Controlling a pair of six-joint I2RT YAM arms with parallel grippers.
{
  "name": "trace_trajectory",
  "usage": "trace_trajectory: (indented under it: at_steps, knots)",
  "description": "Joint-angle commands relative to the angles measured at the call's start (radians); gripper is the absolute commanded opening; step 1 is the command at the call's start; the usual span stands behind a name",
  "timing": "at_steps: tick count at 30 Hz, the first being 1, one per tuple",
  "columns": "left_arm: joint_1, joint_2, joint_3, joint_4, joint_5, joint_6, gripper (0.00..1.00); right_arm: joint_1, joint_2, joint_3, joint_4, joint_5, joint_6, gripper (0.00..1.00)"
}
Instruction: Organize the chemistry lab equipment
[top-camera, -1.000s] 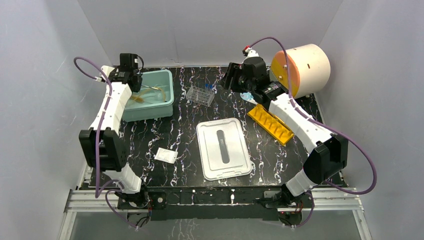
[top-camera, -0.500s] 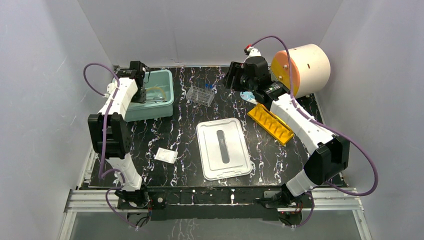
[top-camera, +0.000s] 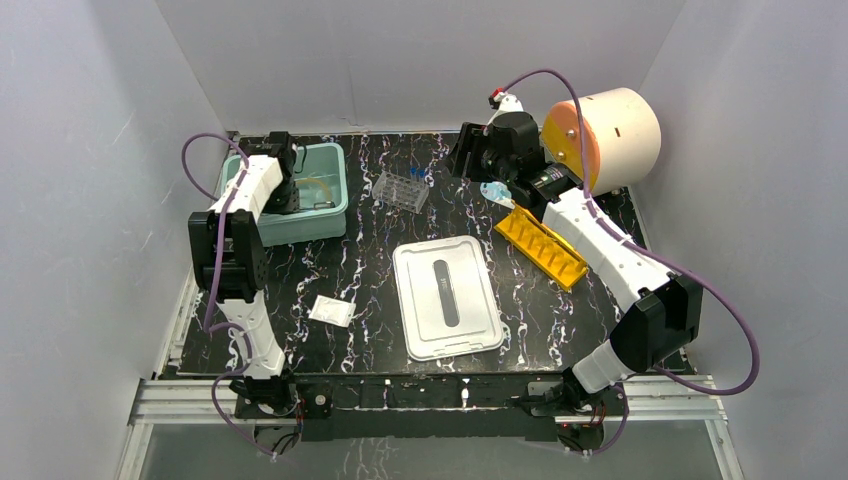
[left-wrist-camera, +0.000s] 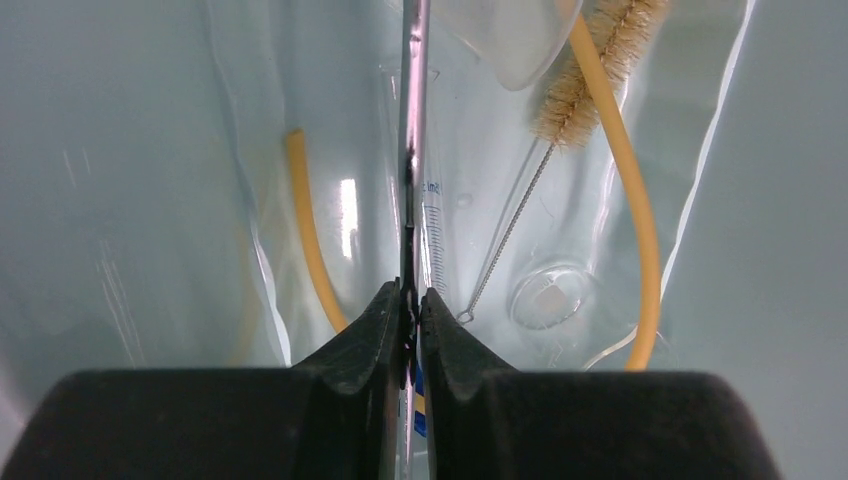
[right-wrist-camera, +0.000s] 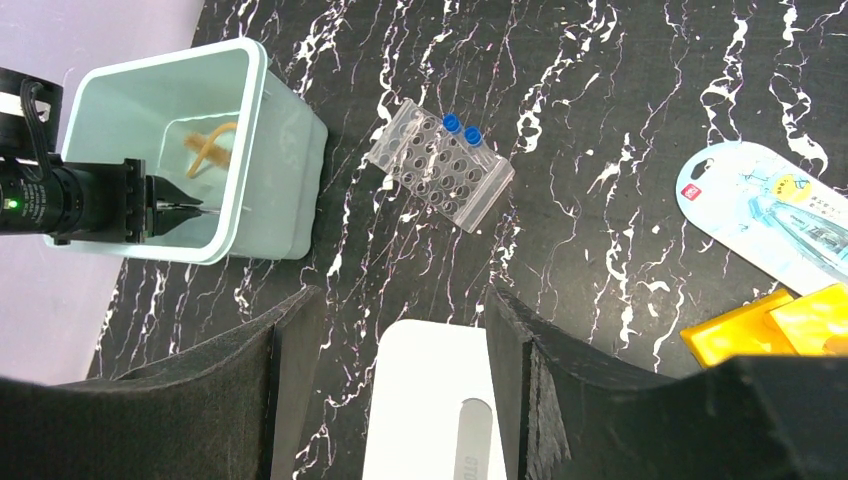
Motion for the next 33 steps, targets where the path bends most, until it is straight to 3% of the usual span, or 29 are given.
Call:
trace_trajectory:
  at_steps: [1, 5, 8, 16, 20, 26, 30, 33]
  knots:
    - [0.010, 0.001, 0.005, 0.005, -0.025, 0.013, 0.13, -0.005, -0.046, -0.006, 0.052, 0.006, -0.025, 0.68]
    - [0.010, -0.003, 0.030, 0.018, -0.034, 0.043, 0.25, -0.006, -0.044, -0.005, 0.053, 0.004, -0.026, 0.68]
    - [0.010, -0.003, 0.092, -0.029, -0.020, 0.067, 0.40, -0.006, -0.040, 0.003, 0.051, 0.007, -0.029, 0.68]
    - [0.010, -0.114, 0.147, -0.063, -0.070, 0.192, 0.60, -0.004, -0.014, -0.005, 0.043, -0.021, -0.017, 0.68]
    - [0.010, -0.205, 0.137, -0.017, -0.108, 0.328, 0.65, 0.020, 0.014, 0.015, 0.019, -0.046, -0.021, 0.68]
    - [0.010, -0.462, -0.048, 0.206, -0.146, 0.588, 0.72, 0.124, 0.037, 0.006, 0.027, -0.009, -0.065, 0.69]
    - [0.010, -0.587, -0.107, 0.297, -0.088, 0.839, 0.78, 0.216, 0.072, -0.009, 0.034, 0.002, -0.148, 0.73]
    - [0.010, -0.662, -0.158, 0.348, 0.030, 0.993, 0.81, 0.302, 0.136, 0.000, 0.020, -0.017, -0.211, 0.76]
